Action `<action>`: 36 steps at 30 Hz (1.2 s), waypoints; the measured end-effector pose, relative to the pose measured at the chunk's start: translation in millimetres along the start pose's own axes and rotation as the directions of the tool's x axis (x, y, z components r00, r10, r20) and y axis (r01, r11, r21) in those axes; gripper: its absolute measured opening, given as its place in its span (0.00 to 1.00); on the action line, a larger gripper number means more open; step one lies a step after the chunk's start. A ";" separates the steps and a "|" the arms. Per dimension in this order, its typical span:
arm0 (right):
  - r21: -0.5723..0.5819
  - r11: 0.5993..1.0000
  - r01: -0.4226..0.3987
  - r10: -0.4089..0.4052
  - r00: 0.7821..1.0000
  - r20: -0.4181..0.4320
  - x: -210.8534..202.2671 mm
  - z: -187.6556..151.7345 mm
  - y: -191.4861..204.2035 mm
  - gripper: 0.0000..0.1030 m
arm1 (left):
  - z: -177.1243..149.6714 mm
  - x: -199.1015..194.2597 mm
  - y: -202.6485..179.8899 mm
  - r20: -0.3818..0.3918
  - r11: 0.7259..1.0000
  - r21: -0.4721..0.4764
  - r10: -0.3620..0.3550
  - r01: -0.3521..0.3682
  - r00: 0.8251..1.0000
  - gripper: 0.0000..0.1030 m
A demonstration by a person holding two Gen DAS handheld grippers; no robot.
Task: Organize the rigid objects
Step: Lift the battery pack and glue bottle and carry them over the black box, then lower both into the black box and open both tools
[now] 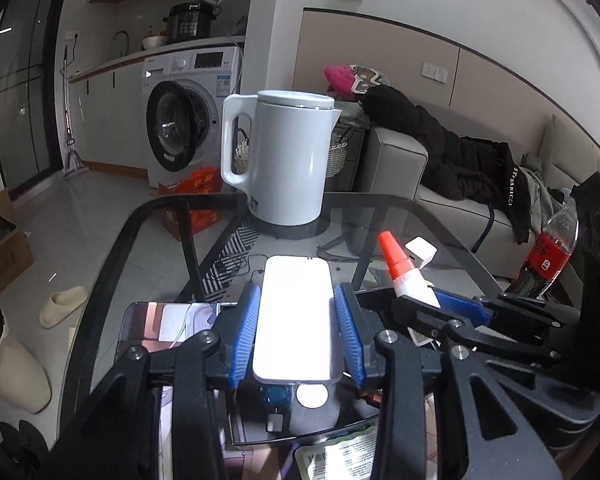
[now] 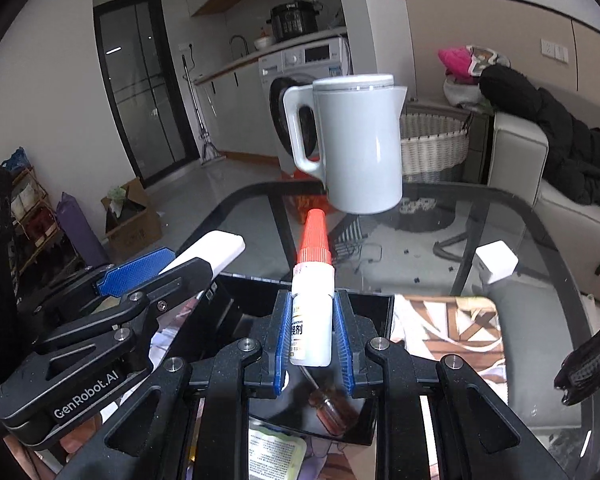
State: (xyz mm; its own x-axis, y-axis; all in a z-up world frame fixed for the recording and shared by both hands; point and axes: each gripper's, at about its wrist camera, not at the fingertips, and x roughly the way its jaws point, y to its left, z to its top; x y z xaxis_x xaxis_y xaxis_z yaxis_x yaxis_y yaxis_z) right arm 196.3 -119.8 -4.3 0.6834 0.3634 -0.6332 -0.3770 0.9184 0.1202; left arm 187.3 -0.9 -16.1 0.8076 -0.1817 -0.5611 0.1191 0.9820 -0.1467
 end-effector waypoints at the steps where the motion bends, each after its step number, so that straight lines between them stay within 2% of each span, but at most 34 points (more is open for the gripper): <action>1: -0.001 1.000 0.000 0.000 0.999 -0.033 7.3 -2.4 -0.8 0.20 | -0.6 3.1 -0.9 -0.016 1.000 -0.003 -0.009 0.009 1.000 0.36; 8: 0.028 1.000 -0.008 0.012 0.989 -0.147 31.6 -17.7 -12.0 0.20 | -3.6 18.9 -8.2 -0.122 1.000 0.009 -0.023 0.024 0.992 0.36; 13: 0.044 0.999 -0.019 0.029 0.976 -0.218 42.3 -25.2 -17.4 0.20 | -5.8 32.9 -5.7 -0.198 1.000 0.000 -0.023 0.024 0.980 0.36; 21: 0.036 0.999 -0.024 0.033 0.962 -0.273 49.3 -31.5 -18.4 0.20 | -15.7 49.2 -3.0 -0.296 1.000 -0.002 -0.007 0.007 0.955 0.36; 36: 0.037 0.999 -0.036 0.044 0.959 -0.279 44.4 -31.7 -13.6 0.21 | -18.6 49.9 3.2 -0.303 1.000 -0.028 -0.010 0.001 0.953 0.39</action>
State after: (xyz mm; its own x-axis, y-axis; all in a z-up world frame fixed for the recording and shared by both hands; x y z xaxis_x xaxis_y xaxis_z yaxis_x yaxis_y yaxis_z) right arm 212.0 -121.1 -58.3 0.4646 0.3458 -0.8152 -0.3780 0.9100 0.1706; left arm 217.2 -7.8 -59.7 0.5934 -0.1984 -0.7801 0.1041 0.9799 -0.1701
